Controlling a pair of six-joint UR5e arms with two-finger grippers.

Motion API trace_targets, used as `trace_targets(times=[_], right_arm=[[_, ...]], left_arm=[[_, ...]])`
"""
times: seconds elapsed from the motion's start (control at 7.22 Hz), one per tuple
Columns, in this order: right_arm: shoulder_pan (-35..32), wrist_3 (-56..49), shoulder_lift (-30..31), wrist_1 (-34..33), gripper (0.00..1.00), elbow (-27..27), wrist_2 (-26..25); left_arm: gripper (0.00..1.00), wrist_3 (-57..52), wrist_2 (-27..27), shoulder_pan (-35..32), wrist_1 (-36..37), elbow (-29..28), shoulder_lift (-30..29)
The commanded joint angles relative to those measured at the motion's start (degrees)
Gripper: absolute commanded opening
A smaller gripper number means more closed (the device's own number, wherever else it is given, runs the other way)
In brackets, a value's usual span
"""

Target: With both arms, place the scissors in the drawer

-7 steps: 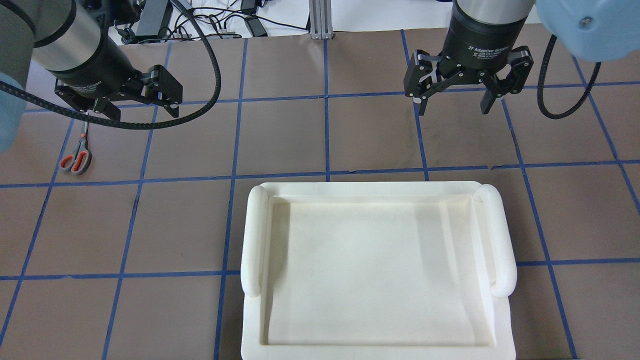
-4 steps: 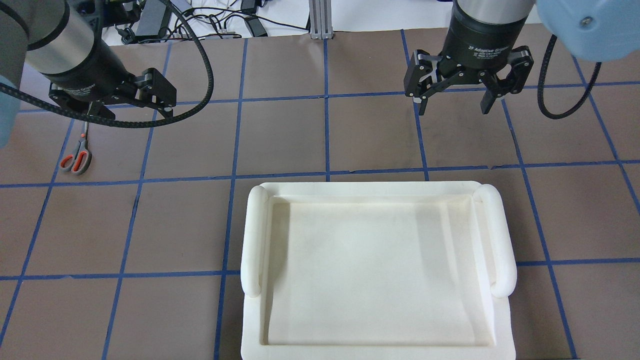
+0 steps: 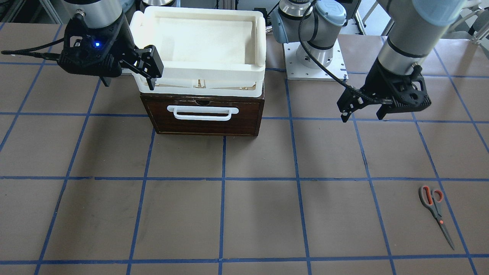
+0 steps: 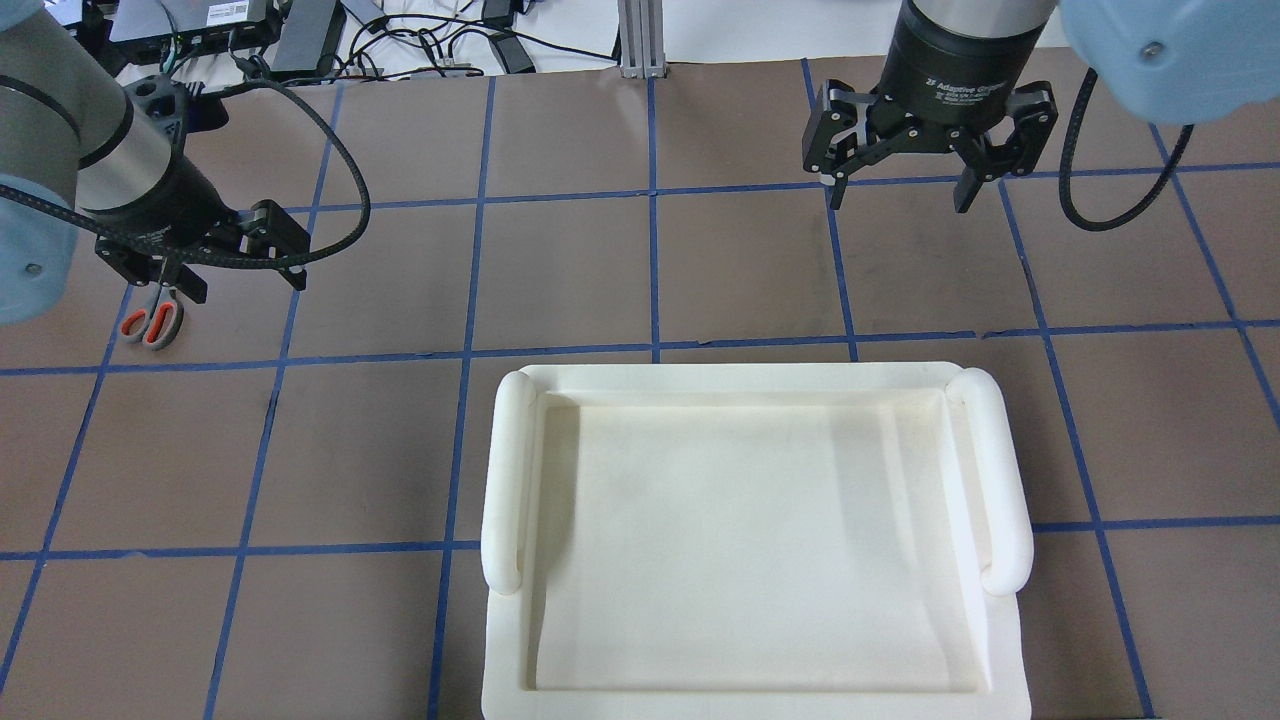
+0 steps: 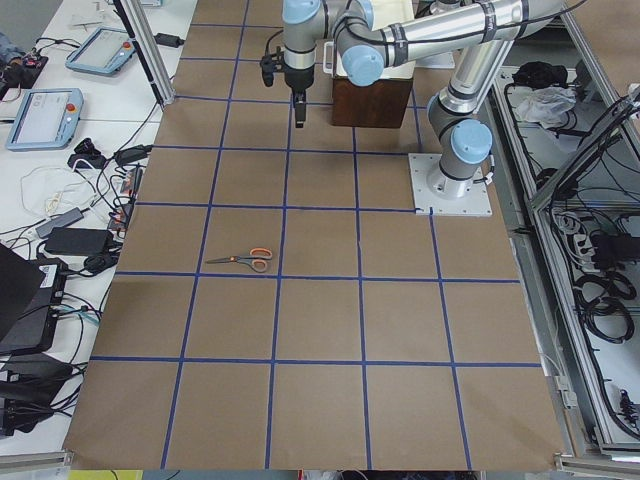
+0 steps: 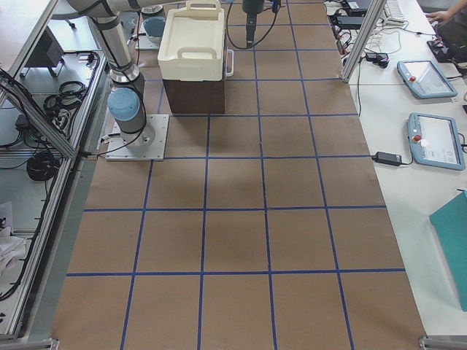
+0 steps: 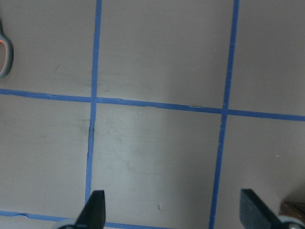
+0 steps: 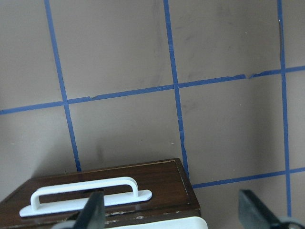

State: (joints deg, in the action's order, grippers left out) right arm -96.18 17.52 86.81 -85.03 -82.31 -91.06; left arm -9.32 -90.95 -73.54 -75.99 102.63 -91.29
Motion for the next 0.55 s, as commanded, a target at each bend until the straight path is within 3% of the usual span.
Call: trace_targets(times=[0.0, 0.14, 0.42], right_arm=[[-0.32, 20.1, -2.94, -0.57, 1.0, -0.22, 0.44], [-0.58, 26.8, -3.66, -0.49, 1.0, -0.31, 0.87], [-4.6, 42.69, -5.85, -0.66, 1.0, -0.66, 0.88]], left_arm=[[1.0, -9.35, -2.19, 8.82, 4.06, -0.23, -7.63], [1.0, -12.8, -2.38, 9.38, 14.8, -0.5, -11.59], [0.98, -16.23, -1.95, 10.26, 22.27, -3.73, -19.06]])
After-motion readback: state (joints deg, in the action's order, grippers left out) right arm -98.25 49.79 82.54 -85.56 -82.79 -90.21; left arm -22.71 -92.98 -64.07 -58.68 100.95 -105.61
